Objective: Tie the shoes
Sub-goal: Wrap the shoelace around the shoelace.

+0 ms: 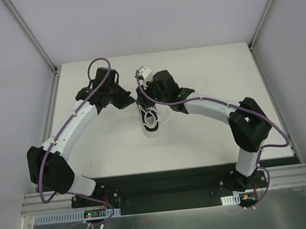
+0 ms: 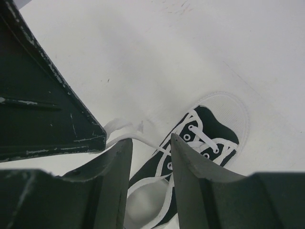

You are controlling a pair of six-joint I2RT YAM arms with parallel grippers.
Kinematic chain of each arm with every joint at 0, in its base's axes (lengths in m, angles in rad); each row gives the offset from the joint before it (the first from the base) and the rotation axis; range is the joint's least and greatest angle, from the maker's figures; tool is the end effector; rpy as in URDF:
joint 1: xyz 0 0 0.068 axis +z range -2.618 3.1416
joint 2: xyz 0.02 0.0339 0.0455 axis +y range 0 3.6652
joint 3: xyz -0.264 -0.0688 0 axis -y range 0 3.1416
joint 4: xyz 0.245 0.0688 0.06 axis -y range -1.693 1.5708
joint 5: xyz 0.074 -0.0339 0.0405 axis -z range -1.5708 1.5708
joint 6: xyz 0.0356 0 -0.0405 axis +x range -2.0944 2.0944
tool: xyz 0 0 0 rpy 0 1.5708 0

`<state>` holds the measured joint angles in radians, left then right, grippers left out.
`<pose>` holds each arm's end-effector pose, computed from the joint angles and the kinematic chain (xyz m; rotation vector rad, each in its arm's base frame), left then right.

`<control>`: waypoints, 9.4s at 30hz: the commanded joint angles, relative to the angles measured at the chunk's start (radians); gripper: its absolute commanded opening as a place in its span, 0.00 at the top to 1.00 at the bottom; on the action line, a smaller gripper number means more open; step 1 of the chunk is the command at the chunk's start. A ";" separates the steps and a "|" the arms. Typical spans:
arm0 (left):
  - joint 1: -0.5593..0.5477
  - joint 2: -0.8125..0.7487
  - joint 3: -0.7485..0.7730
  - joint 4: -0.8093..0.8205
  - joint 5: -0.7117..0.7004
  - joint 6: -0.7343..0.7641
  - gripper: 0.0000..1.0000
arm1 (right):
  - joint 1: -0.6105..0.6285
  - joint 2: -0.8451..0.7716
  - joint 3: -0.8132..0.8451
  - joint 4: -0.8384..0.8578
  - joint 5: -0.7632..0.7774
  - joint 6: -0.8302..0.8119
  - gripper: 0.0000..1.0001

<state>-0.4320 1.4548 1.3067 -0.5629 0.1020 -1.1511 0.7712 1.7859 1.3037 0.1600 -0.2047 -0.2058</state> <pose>0.2923 -0.1387 0.3275 -0.8115 2.3226 -0.8905 0.2993 0.3011 0.2765 -1.0278 1.6309 0.5760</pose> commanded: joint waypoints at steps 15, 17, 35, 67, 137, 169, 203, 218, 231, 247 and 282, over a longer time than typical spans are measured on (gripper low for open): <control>0.019 0.001 0.032 -0.011 0.051 -0.001 1.00 | 0.017 0.017 0.040 0.067 -0.044 -0.043 0.68; 0.022 -0.001 0.031 -0.011 0.051 -0.001 1.00 | 0.019 0.010 0.031 0.075 -0.044 -0.038 0.69; 0.038 0.004 0.005 -0.011 0.042 -0.009 1.00 | 0.019 -0.040 0.005 0.104 -0.061 -0.012 0.99; 0.082 -0.004 -0.047 -0.011 0.025 0.053 0.69 | -0.035 -0.099 -0.098 0.170 -0.065 0.080 0.99; 0.059 0.018 -0.133 0.432 0.292 0.717 0.78 | -0.055 -0.033 0.006 0.092 -0.128 0.138 0.99; 0.062 0.050 -0.115 0.439 0.286 0.700 1.00 | -0.053 -0.048 -0.004 0.082 -0.095 0.152 0.56; 0.062 0.016 -0.242 0.535 0.275 0.515 1.00 | -0.224 -0.115 -0.228 -0.148 0.014 0.086 0.04; 0.064 -0.011 -0.241 0.541 0.245 0.496 1.00 | -0.158 0.064 -0.152 -0.165 0.122 -0.058 0.24; 0.064 -0.011 -0.239 0.541 0.245 0.482 1.00 | -0.158 0.141 -0.098 -0.102 0.162 0.006 0.99; 0.062 0.072 -0.201 0.560 0.312 0.465 1.00 | -0.174 -0.147 -0.172 -0.073 0.028 0.051 0.99; 0.064 0.144 -0.216 0.638 0.447 0.478 1.00 | -0.162 0.037 0.276 -0.369 -0.337 0.310 0.99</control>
<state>-0.3656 1.5913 1.0672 0.0460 0.5179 -0.6739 0.6029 1.8305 1.5318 -0.1974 -0.5110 0.0891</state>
